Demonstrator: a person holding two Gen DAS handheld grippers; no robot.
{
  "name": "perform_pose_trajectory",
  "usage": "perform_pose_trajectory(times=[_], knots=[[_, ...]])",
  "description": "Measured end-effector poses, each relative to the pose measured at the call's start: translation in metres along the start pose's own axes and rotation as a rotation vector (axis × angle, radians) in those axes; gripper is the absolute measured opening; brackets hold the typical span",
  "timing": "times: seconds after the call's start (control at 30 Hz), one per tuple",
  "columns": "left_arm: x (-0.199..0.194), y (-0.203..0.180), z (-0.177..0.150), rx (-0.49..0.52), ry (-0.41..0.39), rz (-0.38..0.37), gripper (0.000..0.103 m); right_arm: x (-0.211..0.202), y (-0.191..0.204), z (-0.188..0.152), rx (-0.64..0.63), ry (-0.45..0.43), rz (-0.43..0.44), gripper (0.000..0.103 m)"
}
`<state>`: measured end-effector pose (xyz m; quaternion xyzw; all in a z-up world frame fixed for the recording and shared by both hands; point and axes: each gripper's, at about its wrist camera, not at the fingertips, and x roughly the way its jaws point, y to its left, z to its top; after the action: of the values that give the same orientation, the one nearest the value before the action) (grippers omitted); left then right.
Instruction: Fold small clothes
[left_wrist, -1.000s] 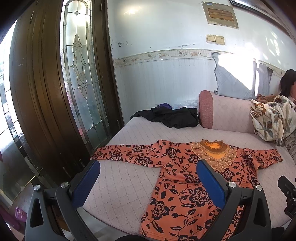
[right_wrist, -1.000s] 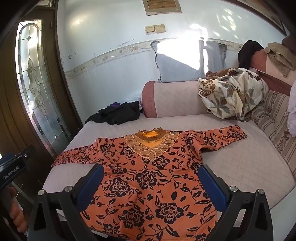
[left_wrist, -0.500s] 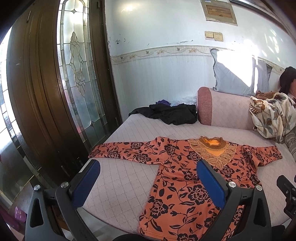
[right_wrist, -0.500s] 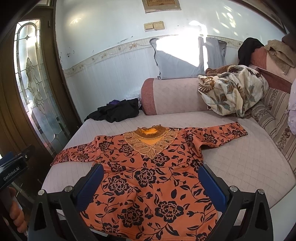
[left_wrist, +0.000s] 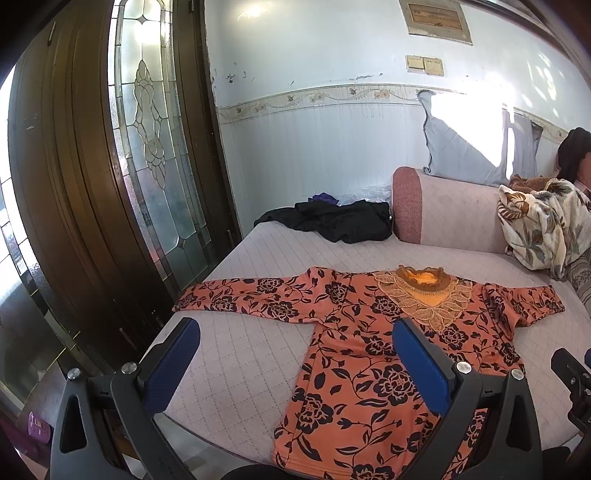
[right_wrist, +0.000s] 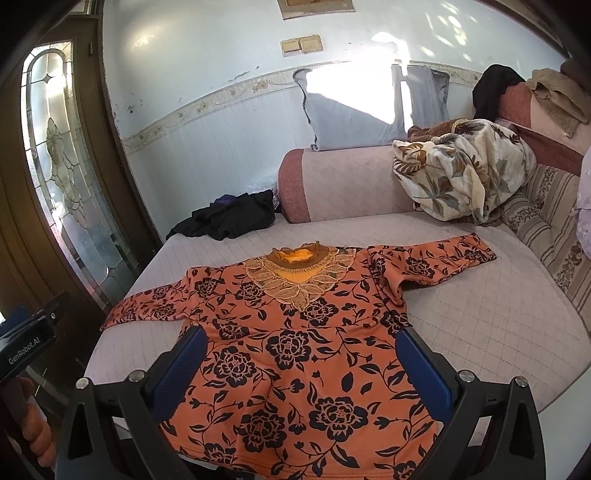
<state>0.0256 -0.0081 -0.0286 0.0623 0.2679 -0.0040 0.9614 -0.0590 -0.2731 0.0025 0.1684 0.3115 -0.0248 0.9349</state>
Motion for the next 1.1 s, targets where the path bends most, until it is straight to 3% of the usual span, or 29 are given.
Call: perform_pose_trajectory(times=[0.17, 0.27, 0.6, 0.87, 0.97, 1.1], knots=[[0.003, -0.001, -0.001, 0.009, 0.014, 0.002, 0.103, 0.014, -0.017, -0.008, 0.107, 0.083, 0.096, 0.103], [0.002, 0.001, -0.003, 0.002, 0.017, 0.004, 0.103, 0.013, -0.021, -0.025, 0.141, 0.114, 0.098, 0.103], [-0.008, 0.006, -0.014, -0.017, 0.026, 0.002, 0.103, -0.046, -0.006, -0.109, 0.121, 0.254, 0.132, 0.103], [-0.016, 0.01, -0.014, -0.025, 0.008, -0.015, 0.103, -0.071, -0.006, -0.123, 0.178, 0.222, 0.243, 0.103], [-0.012, 0.012, -0.013, -0.035, 0.011, -0.014, 0.103, -0.067, -0.011, -0.126, 0.239, 0.269, 0.333, 0.103], [-0.005, 0.011, -0.012, -0.039, 0.016, -0.016, 0.103, -0.075, -0.011, -0.121, 0.228, 0.208, 0.314, 0.103]])
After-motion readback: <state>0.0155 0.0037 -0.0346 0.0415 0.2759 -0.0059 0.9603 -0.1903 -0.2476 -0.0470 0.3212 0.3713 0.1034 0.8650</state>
